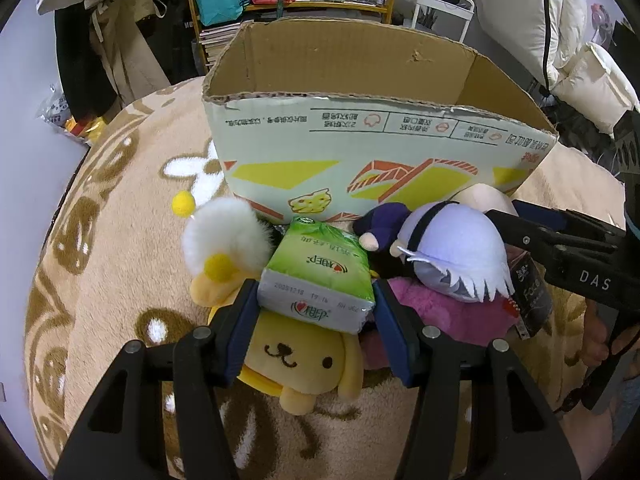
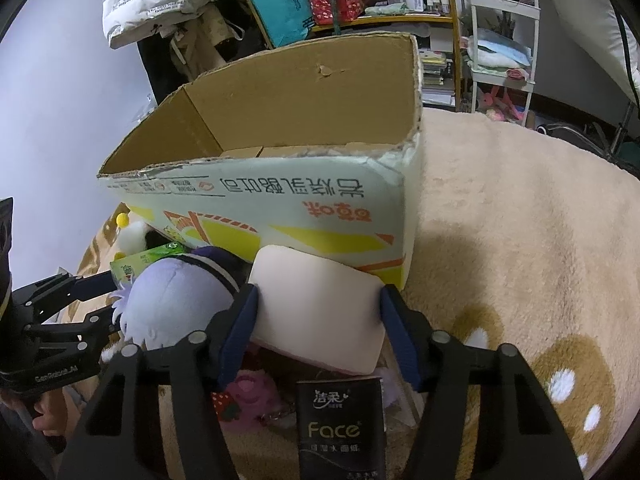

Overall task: Organize soft objects
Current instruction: 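Close the left gripper on the green tissue pack while the right gripper closes on the pink block, then lift the green tissue pack with the left tool while the right tool carries the pink block over the box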

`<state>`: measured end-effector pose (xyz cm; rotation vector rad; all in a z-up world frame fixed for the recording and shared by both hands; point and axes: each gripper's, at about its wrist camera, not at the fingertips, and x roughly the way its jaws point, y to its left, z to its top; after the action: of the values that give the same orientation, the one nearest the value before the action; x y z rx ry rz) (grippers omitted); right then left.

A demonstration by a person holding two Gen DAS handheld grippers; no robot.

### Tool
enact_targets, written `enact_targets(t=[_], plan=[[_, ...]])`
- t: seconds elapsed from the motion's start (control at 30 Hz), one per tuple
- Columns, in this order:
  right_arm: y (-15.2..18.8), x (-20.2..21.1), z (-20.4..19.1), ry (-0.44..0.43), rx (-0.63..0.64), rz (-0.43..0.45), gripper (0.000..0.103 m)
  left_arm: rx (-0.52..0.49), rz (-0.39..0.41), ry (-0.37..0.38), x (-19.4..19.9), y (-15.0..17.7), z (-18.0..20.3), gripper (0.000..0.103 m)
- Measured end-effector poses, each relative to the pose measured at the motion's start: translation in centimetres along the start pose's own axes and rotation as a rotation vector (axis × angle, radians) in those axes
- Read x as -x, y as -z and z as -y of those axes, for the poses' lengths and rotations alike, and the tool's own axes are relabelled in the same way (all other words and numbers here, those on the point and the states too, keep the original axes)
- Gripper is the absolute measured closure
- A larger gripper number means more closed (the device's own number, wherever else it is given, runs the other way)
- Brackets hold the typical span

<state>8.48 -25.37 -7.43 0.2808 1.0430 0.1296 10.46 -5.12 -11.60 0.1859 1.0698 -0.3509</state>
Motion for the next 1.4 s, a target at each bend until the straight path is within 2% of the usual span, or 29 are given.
enact_targets(t=[0.23, 0.47, 0.83, 1.0, 1.4], plan=[[0.2, -0.1, -0.7, 0.044, 0.058, -0.014, 0.054, -0.001, -0.004, -0.010, -0.1, -0.1, 0.3, 0.047], [0.3, 0.1, -0.8, 0.057, 0.069, -0.010, 0.059, -0.016, 0.017, -0.010, 0.3, 0.0, 0.6, 0.051], [0.5, 1.1, -1.6, 0.116, 0.105, 0.014, 0.075, -0.032, 0.072, -0.033, 2.3, 0.7, 1.2, 0.051], [0.5, 2.2, -1.6, 0.138, 0.082, 0.041, 0.075, -0.038, 0.119, -0.055, 3.8, 1.0, 1.6, 0.051], [0.9, 7.1, -3.2, 0.195, 0.091, 0.188, 0.075, 0.017, 0.223, -0.076, 7.1, 1.7, 0.4, 0.051]])
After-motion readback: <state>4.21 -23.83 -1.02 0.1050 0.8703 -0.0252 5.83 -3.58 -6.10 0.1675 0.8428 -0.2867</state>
